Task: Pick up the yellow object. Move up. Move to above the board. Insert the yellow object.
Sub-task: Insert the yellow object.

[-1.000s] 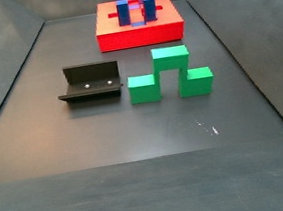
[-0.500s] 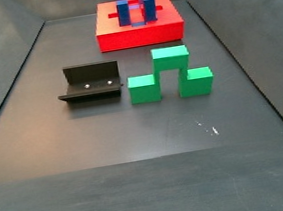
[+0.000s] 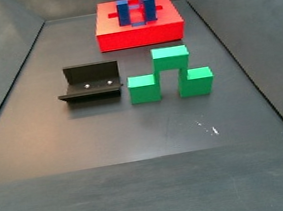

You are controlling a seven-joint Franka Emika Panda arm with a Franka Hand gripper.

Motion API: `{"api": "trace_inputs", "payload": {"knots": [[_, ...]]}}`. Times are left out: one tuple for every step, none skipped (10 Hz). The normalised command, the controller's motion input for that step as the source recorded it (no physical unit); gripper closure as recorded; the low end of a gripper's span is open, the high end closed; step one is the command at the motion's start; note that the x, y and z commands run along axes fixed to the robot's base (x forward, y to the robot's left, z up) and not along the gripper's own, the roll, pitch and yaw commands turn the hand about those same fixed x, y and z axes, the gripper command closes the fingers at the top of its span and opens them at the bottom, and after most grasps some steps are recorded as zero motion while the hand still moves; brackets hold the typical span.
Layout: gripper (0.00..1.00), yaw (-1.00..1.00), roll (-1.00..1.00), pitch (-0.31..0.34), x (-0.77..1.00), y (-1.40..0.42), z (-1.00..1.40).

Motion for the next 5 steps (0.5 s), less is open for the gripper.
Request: {"api": "trace_inputs", "payload": {"knots": [[1.00,0.00,0.00,0.029,-0.01,0.00,-0.09],[1.00,0.00,0.00,0.000,0.00,0.00,-0.03],[1.00,0.03,0.00,0.000,0.20,-0.05,-0.26],[1.00,0.07,0.00,0.041,0.57,-0.11,-0.49],[1.00,0.03,0.00,0.080,0.70,-0.17,-0.66]]}}
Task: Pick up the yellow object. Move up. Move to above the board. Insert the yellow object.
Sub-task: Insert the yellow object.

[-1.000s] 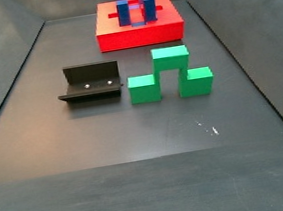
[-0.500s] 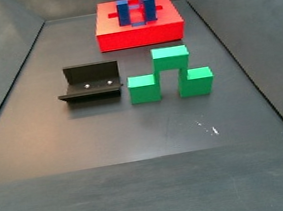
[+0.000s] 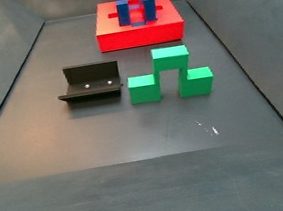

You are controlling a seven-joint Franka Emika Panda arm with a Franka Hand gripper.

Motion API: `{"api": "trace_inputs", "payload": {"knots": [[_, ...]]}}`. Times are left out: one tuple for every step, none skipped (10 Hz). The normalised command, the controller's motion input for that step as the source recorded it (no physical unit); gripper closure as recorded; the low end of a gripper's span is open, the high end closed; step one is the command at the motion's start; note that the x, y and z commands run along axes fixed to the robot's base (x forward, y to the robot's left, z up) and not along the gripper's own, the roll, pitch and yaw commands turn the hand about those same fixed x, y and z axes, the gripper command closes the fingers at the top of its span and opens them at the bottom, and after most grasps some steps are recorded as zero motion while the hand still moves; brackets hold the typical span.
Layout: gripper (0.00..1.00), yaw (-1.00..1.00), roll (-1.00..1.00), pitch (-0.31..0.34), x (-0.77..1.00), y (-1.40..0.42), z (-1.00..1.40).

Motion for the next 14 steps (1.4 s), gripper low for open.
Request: {"api": "trace_inputs", "payload": {"knots": [[1.00,0.00,0.03,0.131,0.87,-0.16,-0.81],[1.00,0.00,0.02,0.113,0.87,-0.10,-0.92],[1.00,0.02,0.03,0.091,0.83,-0.11,-0.95],[1.00,0.11,0.08,0.079,0.81,-0.10,-0.95],[1.00,0.17,0.11,0.077,0.65,-0.09,-0.91],[1.00,0.22,0.13,0.036,0.33,-0.08,-0.90],[1.00,0.15,0.18,0.044,0.10,-0.15,-0.86],[1.00,0.02,0.20,0.064,0.00,-0.22,-0.83],[1.00,0.00,0.18,0.053,-0.19,-0.17,-0.79],[1.00,-0.08,0.07,0.046,-0.30,-0.04,-0.49],[1.00,-0.13,0.00,0.000,-0.25,0.00,-0.01],[1.00,-0.07,-0.01,-0.020,-0.21,0.00,0.00],[1.00,-0.03,-0.01,-0.037,-0.21,-0.02,0.02],[1.00,0.00,-0.02,-0.054,-0.27,-0.10,0.03]]}}
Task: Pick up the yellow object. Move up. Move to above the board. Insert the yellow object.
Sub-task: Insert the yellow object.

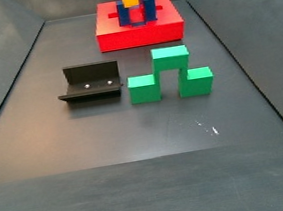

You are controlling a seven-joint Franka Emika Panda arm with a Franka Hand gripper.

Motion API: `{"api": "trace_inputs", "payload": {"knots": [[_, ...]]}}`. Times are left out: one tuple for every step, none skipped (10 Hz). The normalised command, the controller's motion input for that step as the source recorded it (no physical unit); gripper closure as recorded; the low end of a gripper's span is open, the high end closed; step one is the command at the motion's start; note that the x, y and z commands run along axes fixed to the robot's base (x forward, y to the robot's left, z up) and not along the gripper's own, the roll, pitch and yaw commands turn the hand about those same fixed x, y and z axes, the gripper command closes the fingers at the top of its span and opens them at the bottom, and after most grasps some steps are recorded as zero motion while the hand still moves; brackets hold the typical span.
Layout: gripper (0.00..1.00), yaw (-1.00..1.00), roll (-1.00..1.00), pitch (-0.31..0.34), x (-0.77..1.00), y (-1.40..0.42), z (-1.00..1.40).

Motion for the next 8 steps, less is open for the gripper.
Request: {"api": "trace_inputs", "payload": {"knots": [[1.00,0.00,-0.03,-0.080,-0.35,-0.14,0.00],[1.00,-0.01,-0.01,-0.076,-0.37,-0.16,0.00],[1.00,0.00,0.00,-0.069,-0.26,-0.16,0.00],[1.00,0.01,0.08,-0.010,-0.02,-0.05,-0.08],[1.00,0.08,0.19,0.000,0.00,0.00,-0.20],[1.00,0.16,0.25,0.000,0.08,0.01,-0.23],[1.00,0.21,0.24,0.000,0.17,0.03,-0.19],[1.00,0.18,0.20,0.000,0.11,0.00,-0.17]]}}
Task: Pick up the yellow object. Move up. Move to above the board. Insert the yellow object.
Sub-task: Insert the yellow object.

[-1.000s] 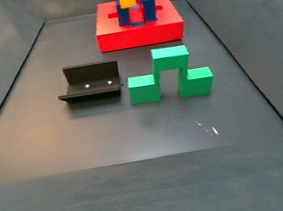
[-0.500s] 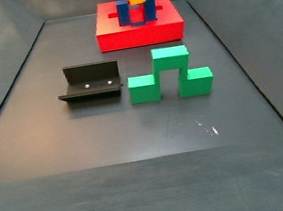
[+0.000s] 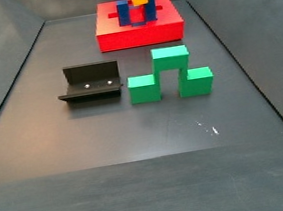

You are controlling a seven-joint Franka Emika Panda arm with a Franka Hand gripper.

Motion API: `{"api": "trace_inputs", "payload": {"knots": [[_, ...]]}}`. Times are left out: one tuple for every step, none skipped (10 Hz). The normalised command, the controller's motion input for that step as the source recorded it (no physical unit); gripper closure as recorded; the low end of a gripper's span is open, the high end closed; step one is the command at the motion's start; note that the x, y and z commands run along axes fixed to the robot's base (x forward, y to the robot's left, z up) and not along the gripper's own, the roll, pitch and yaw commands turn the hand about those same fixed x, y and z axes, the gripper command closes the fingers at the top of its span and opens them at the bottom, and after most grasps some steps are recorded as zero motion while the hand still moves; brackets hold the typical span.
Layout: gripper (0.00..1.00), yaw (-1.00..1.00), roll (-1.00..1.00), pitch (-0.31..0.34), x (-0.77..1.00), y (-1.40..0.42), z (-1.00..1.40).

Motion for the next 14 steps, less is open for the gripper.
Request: {"api": "trace_inputs", "payload": {"knots": [[1.00,0.15,0.16,0.000,0.09,0.00,-0.11],[1.00,0.07,0.10,0.000,0.01,0.00,-0.05],[1.00,0.03,0.09,0.000,0.00,0.00,-0.03],[1.00,0.00,0.09,0.000,0.00,0.00,-0.01],[1.00,0.00,0.12,0.006,0.00,0.00,0.00],[1.00,-0.08,0.27,0.091,0.01,-0.05,0.00],[1.00,-0.16,0.27,0.130,0.07,-0.01,0.00],[1.00,-0.15,0.23,0.133,0.07,0.00,0.00],[1.00,-0.13,0.20,0.119,0.07,0.00,0.00],[1.00,-0.11,0.18,0.133,0.10,-0.01,0.00],[1.00,-0.05,0.16,0.139,0.15,-0.06,0.00],[1.00,0.00,0.15,0.127,0.17,-0.08,0.00],[1.00,0.00,0.13,0.109,0.18,-0.09,0.00],[1.00,0.00,0.11,0.063,0.11,-0.06,0.00]]}}
